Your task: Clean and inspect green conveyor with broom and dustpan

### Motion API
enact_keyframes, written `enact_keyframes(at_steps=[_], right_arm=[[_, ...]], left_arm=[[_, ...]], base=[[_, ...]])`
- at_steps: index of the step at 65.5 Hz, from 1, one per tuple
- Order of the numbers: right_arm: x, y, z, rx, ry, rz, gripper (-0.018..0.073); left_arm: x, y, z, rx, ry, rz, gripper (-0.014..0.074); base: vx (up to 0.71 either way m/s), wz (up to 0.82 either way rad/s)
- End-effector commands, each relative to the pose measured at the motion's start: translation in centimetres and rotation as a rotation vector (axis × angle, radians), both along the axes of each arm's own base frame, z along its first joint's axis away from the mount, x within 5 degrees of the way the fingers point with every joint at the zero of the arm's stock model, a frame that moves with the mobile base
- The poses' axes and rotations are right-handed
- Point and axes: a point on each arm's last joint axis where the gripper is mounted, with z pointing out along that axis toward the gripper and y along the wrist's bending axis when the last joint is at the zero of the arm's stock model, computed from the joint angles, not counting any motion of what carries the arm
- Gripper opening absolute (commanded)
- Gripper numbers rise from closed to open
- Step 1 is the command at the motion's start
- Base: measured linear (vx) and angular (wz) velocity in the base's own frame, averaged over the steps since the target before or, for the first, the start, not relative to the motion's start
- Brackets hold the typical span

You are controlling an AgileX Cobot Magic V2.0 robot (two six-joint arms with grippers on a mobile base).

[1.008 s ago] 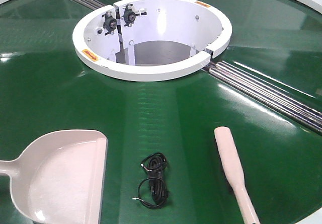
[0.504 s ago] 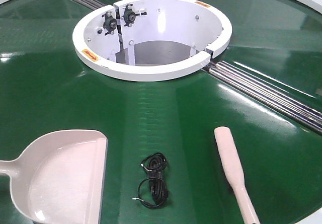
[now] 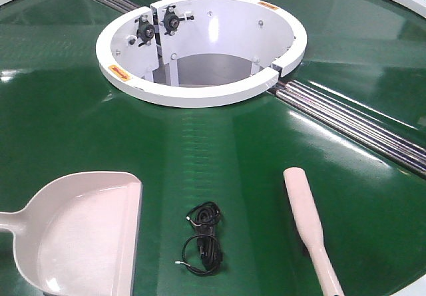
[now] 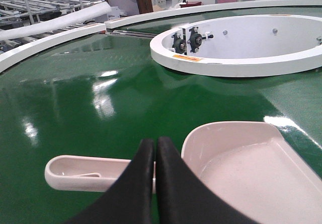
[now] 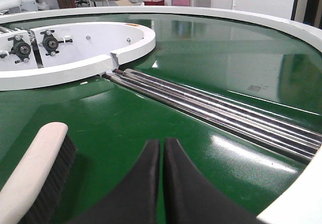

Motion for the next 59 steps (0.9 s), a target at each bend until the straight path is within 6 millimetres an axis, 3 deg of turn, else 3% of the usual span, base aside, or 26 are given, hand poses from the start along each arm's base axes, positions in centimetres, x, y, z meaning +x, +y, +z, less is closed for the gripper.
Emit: enact_keyframes(at_steps=[1, 25, 40, 51, 59], right_arm=[[0.0, -0.1, 0.5, -0.016, -0.086, -0.007, -0.0010], [-0.6, -0.3, 4.4, 0.006, -0.495, -0.032, -0.0006], [-2.1, 0.0, 9.7, -0.044, -0.597, -0.025, -0.0005], [-2.9, 0.1, 14.5, -0.032, -0.617, -0.015, -0.0005], [-2.3, 0.1, 18.0, -0.023, -0.573, -0.011, -0.0005]], left_arm=[[0.0, -0.1, 0.2, -0.006, -0.087, -0.016, -0.0022], [-0.4, -0.4, 3.1, -0.047, -0.377, -0.046, -0.0022], [-2.4, -0.3, 9.2, -0.175, -0.713, -0.083, -0.0022], [-3.8, -0.3, 14.2, -0.164, -0.771, -0.085, -0.0022], [-3.3, -0.2, 17.7, -0.164, -0.732, -0.078, -0.0022]], base=[[0.00, 0.00], [0.00, 0.00], [0.00, 0.00], [0.00, 0.00], [0.00, 0.00]])
